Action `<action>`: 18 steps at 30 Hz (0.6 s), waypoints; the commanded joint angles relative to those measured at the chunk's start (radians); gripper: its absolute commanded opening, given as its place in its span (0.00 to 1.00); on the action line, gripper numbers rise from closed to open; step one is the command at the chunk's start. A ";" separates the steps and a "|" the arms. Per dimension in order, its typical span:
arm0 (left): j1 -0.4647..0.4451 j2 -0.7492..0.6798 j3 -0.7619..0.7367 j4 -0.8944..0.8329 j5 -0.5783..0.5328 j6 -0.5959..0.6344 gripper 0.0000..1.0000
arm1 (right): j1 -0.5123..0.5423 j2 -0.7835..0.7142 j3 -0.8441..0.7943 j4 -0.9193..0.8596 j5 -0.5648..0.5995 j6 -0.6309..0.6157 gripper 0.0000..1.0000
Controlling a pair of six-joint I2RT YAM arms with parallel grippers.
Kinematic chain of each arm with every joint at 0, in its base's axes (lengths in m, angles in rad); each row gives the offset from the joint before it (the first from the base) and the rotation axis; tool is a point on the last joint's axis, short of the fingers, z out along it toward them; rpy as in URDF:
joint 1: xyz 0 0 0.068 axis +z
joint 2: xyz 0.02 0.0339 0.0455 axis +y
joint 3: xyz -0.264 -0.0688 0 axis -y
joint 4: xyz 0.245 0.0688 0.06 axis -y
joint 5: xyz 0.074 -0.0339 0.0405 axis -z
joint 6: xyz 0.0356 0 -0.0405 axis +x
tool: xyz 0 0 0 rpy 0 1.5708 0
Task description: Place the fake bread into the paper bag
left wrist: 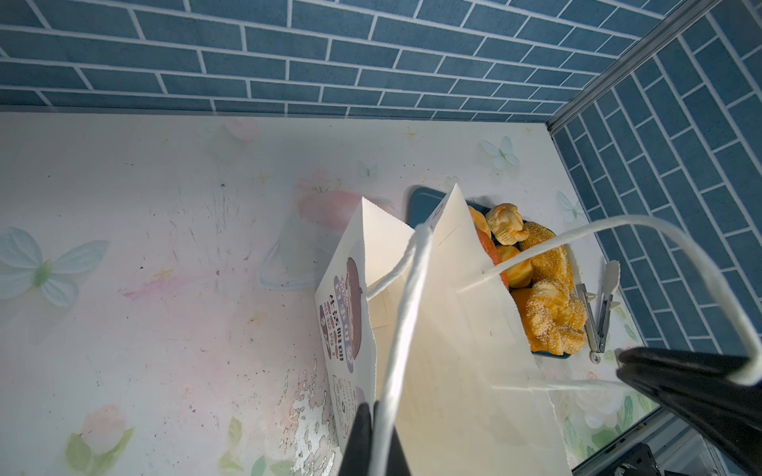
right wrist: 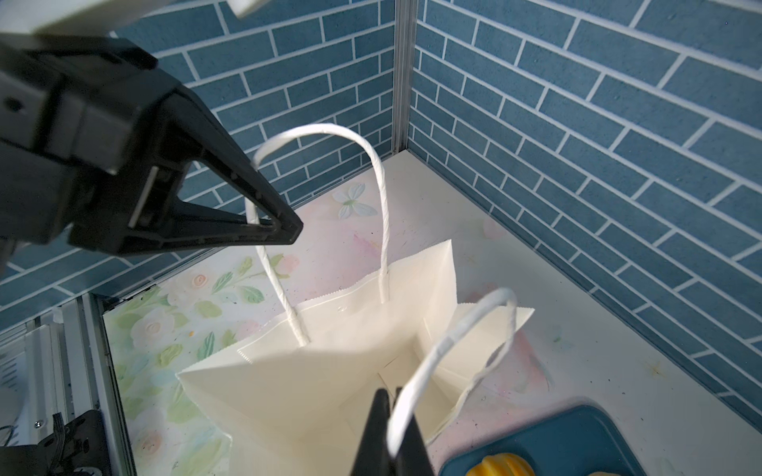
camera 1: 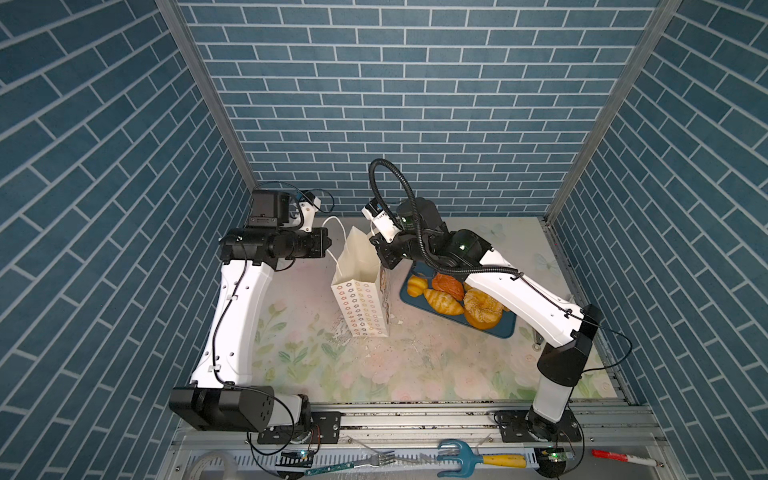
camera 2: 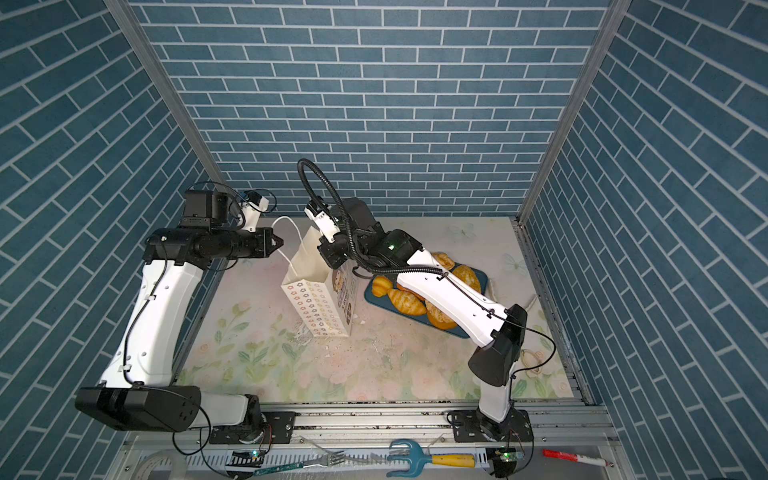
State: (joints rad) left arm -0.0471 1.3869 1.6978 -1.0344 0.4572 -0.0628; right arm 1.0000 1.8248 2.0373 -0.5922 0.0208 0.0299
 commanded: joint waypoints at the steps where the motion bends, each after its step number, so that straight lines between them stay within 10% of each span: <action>1: 0.004 0.007 0.015 -0.016 -0.002 0.008 0.00 | 0.006 -0.007 0.001 0.014 0.020 0.028 0.00; 6: 0.004 -0.039 -0.053 0.015 -0.017 -0.015 0.00 | 0.006 -0.006 -0.008 0.012 0.037 0.025 0.00; 12: 0.004 -0.071 -0.084 0.027 -0.023 -0.036 0.07 | 0.005 -0.021 -0.009 0.004 0.069 0.014 0.37; 18: 0.003 -0.084 -0.084 0.043 -0.022 -0.050 0.13 | 0.003 -0.065 -0.017 -0.020 0.097 0.002 0.52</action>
State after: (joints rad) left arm -0.0463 1.3190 1.6203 -1.0077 0.4381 -0.1009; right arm 1.0004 1.8202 2.0323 -0.5987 0.0875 0.0441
